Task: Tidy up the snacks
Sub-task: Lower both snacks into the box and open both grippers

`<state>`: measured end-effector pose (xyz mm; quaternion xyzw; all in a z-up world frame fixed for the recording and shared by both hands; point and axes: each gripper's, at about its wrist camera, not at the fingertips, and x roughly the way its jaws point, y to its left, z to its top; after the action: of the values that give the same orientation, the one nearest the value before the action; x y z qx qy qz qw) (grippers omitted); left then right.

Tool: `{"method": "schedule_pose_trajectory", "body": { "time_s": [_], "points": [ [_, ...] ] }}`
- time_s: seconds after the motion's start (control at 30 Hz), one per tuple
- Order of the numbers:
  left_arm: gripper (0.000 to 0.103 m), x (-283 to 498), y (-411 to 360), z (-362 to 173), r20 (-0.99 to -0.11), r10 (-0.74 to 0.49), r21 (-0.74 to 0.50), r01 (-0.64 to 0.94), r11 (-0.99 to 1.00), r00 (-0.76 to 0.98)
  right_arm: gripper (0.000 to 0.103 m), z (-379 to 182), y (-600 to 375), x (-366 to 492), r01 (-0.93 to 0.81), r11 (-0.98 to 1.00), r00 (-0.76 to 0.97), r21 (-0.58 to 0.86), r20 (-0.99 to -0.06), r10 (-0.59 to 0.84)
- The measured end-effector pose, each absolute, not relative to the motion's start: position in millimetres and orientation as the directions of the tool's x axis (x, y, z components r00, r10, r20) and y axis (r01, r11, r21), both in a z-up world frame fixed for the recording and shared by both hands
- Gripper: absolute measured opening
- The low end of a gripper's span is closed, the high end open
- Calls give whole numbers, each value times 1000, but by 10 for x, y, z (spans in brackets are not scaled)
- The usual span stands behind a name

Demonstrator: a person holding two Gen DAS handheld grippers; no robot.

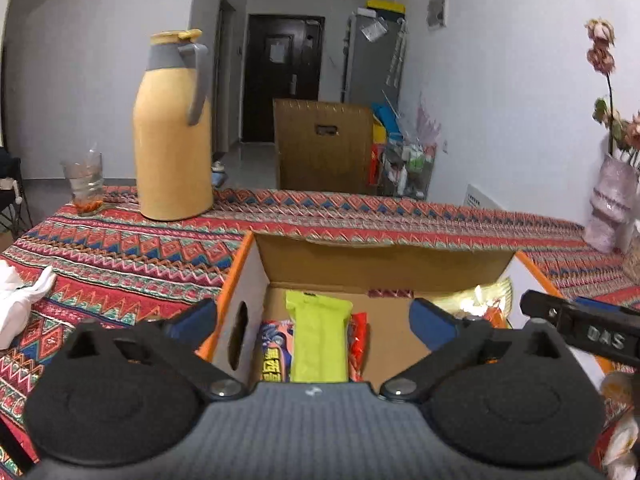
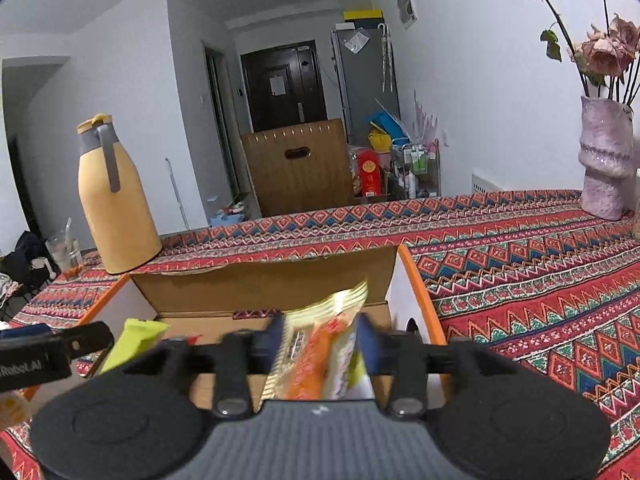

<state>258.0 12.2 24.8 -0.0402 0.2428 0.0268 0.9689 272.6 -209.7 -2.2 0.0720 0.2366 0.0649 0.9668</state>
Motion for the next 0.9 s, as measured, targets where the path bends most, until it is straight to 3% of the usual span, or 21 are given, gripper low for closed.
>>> {"method": "schedule_pose_trajectory", "body": {
  "time_s": [0.1,0.13,0.9],
  "points": [
    [103,2558,135,284,-466,28,-76,-72,995,885,102,22,-2110,2664,-99,979,891,176,-423,166],
    [103,2551,129,293,-464,30,-76,-73,994,885,103,34,-2113,2647,-102,979,892,178,-418,169],
    [103,1955,128,687,-383,53,-65,-84,994,922,103,464,-2098,2047,-129,982,923,138,-346,170]
  ]
}}
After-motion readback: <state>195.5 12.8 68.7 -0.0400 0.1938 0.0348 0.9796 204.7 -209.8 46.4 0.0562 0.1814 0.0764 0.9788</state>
